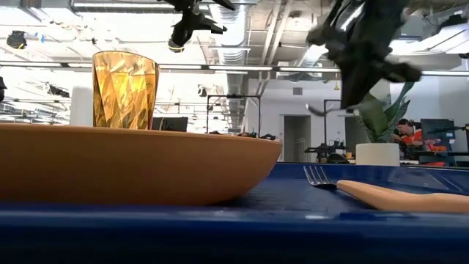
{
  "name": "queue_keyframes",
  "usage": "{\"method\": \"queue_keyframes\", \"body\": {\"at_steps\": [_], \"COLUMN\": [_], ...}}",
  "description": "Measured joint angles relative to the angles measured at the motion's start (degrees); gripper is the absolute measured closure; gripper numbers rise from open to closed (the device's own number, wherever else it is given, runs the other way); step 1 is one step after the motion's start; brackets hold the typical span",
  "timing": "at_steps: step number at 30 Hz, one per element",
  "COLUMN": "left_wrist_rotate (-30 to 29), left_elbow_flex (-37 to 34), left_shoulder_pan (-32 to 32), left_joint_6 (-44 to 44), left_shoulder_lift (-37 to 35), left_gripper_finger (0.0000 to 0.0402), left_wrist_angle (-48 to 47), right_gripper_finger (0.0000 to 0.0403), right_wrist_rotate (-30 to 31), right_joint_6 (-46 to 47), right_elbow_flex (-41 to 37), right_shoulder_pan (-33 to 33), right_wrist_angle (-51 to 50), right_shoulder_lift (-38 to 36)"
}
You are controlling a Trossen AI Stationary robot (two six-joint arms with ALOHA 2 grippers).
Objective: Pick and place plate/cup/fork/spoon on tray
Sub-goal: Put the blue spoon on the blue serving tray to the right of the brown fork
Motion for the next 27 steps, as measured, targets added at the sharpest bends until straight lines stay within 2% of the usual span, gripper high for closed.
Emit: {"method": "queue_keyframes", "body": {"at_steps": [4, 8, 12, 16, 20, 27], "left_wrist_rotate": [2.5, 4.7, 13.4, 21.6, 21.5, 19.8], "left_elbow_flex": [0.0, 0.0, 0.1, 2.6, 7.0, 8.8], "left_shoulder_pan": [0.0, 0.2, 0.5, -0.1, -1.4, -1.9], "left_joint_6": [-1.4, -6.0, -12.9, -18.7, -18.5, -18.8], "left_shoulder_lift": [1.0, 6.1, 13.9, 21.6, 25.7, 28.9], "left_gripper_finger": [0.0207, 0.0207, 0.0207, 0.0207, 0.0207, 0.0207], "left_wrist_angle": [1.1, 4.9, 12.9, 21.4, 21.6, 17.6], "right_gripper_finger": [0.0393, 0.0393, 0.0393, 0.0393, 0.0393, 0.0392], "right_wrist_rotate": [2.8, 7.8, 12.0, 12.5, 12.8, 13.9], "right_joint_6": [9.7, 15.4, 16.0, 14.8, 13.2, 12.4], "right_elbow_flex": [0.0, 0.0, 0.0, 0.1, 0.1, 0.1], "right_shoulder_pan": [9.3, 15.3, 18.2, 19.3, 19.6, 19.5], "right_wrist_angle": [1.1, 4.2, 6.2, 6.8, 7.5, 8.0], "right_shoulder_lift": [0.2, 0.6, 0.6, 0.6, 0.6, 0.6]}}
